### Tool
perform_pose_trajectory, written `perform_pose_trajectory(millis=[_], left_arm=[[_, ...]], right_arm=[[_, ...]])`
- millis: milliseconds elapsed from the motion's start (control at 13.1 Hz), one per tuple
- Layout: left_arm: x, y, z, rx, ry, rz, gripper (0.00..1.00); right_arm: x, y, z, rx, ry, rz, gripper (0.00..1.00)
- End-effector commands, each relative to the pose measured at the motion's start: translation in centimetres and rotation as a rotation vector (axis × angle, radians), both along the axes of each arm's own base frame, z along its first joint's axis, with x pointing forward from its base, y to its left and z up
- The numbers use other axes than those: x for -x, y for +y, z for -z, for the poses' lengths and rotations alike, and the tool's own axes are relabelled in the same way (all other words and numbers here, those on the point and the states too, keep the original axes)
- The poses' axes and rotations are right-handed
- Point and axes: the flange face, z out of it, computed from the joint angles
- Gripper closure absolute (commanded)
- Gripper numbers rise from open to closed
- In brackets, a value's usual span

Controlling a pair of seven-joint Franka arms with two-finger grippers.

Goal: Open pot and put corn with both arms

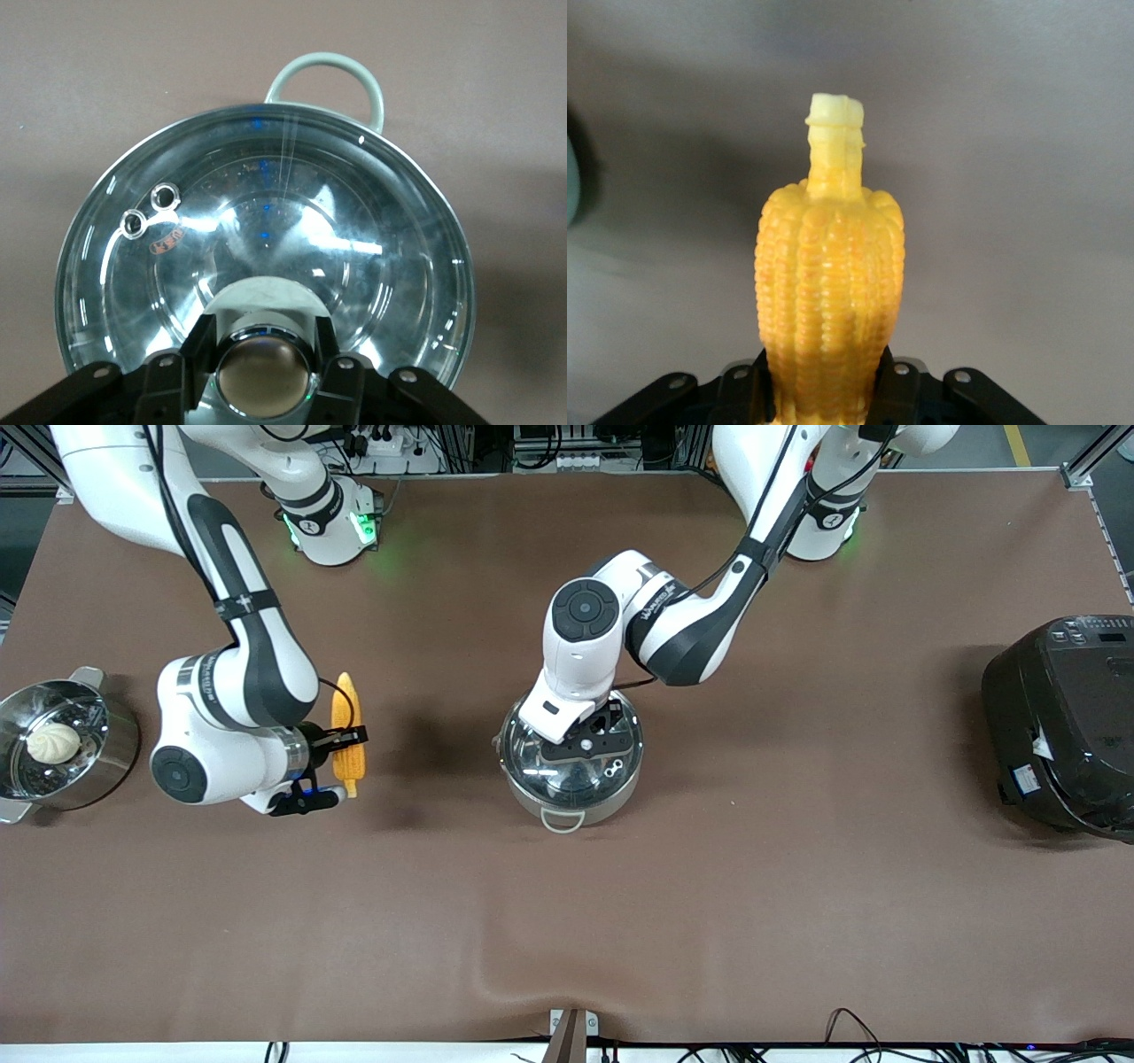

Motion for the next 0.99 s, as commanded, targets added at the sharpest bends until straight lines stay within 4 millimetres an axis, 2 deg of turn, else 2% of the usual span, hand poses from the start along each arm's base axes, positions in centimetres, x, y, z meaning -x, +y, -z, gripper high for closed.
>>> perform_pose_trajectory(millis=[0, 77, 153, 230, 306, 383, 536, 689, 918], left_arm=[[0.2, 1.7, -5.0, -0.005, 0.004, -0.03, 1.0], [0.5, 2.1, -6.2, -0.011, 0.008, -0.03, 1.0], [0.7, 2.4, -6.5, -0.03, 0.021, -0.031, 1.0], [1.0, 3.0, -7.9, -0.04, 0.022, -0.035, 1.0], [0.5, 4.3, -8.8, -0.053, 0.027, -0.049, 1.0], [-0.7, 6.5, -10.1, -0.061, 0.024, -0.074, 1.0], [-2.3, 9.9, -11.4, -0.105, 0.013, -0.096, 1.0], [-4.1, 13.5, -11.9, -0.139, 0.024, -0.089, 1.0], [-6.9, 19.6, -12.7, -0.146, 0.05, -0.02, 1.0]], right_arm=[[1.0, 4.8, -2.3, 0.018, 0.009, 0.102, 1.0], [1.3, 6.8, -2.8, 0.027, 0.013, 0.137, 1.0], [1.5, 8.2, -3.2, 0.043, 0.013, 0.161, 1.0], [1.5, 9.3, -3.6, 0.052, 0.012, 0.189, 1.0], [1.8, 11.5, -4.3, 0.048, 0.019, 0.227, 1.0], [2.2, 14.1, -5.5, 0.039, 0.024, 0.263, 1.0], [2.5, 19.1, -7.2, 0.063, 0.012, 0.325, 1.0], [2.8, 22.5, -7.5, 0.074, 0.009, 0.356, 1.0], [2.7, 27.3, -7.9, -0.013, -0.013, 0.313, 1.0]])
